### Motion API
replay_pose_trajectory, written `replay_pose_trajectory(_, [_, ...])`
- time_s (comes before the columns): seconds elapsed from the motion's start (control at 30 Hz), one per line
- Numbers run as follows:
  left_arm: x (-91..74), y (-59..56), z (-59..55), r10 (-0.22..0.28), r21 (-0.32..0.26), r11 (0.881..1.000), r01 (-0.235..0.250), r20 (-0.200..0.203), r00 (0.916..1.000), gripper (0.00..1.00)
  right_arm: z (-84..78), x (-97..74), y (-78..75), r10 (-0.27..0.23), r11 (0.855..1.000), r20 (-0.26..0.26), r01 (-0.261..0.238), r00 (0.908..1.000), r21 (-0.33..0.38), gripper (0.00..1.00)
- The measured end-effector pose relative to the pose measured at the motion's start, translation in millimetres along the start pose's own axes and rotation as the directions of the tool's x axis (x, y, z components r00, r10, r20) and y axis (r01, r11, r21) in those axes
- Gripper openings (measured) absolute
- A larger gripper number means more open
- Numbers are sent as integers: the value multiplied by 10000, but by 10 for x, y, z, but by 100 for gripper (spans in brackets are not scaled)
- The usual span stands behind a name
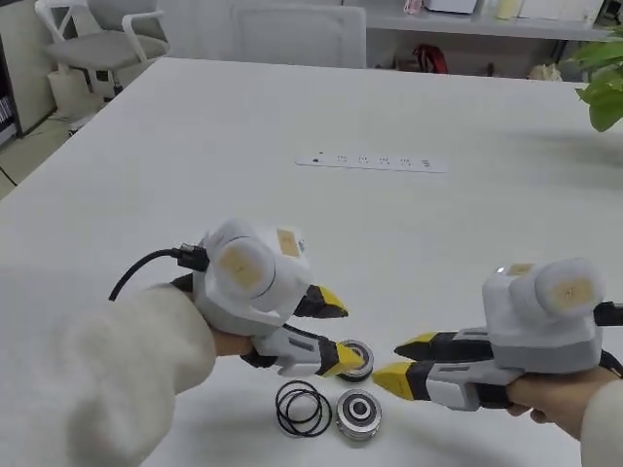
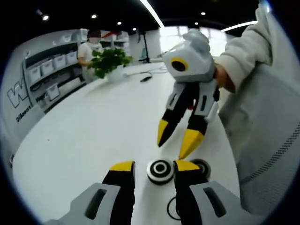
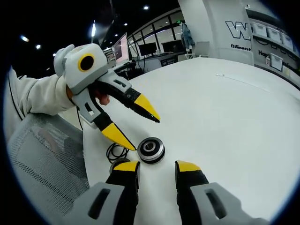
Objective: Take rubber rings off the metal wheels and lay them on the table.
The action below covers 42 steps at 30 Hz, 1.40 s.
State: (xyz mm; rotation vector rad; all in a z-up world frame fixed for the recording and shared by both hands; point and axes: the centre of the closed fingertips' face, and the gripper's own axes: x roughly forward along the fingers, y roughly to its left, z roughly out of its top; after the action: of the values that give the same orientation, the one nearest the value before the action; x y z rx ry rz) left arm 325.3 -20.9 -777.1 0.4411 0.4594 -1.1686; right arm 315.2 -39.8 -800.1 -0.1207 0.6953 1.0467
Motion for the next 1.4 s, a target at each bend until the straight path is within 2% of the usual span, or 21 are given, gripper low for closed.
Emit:
replay_pose_trajectory(0.13, [28,-27,-48,-14,84,10000,15,-145,9999,27,1,36,2,-59,10000,12,58,10000,58,26])
replay_pose_trajectory(0.4, [85,-69,-102,-100,108,9999,103,-307,9995,22,-32,92,49,34,10000,-104,-34,9999,-80,24])
replay_pose_trajectory(0.5, [92,-42,-114,-82,-404,9992,75,-175,9998,20,-36,106,57,27,9997,-117,-30,9999,-253,22])
replay_pose_trajectory(0.7, [112,-82,-119,-198,-439,9989,189,-192,9996,15,-32,125,58,-28,9997,-95,25,10000,-263,20])
replay_pose_trajectory(0.8, [117,-91,-127,-181,-154,9997,177,-276,9995,15,-30,131,49,-118,9993,-98,115,9999,-358,20])
replay_pose_trajectory(0.93, [117,-90,-127,-185,-266,9995,179,-218,9996,15,-35,145,60,-103,9993,-114,99,9999,-354,18])
replay_pose_trajectory(1.13, [115,-88,-127,-149,-351,9993,144,-160,9998,15,-39,156,78,-116,9947,-186,96,9998,-1024,14])
replay_pose_trajectory(1.4, [115,-78,-127,-70,-461,9989,65,-96,9999,15,-46,148,56,-128,9941,-297,95,9995,-1080,9])
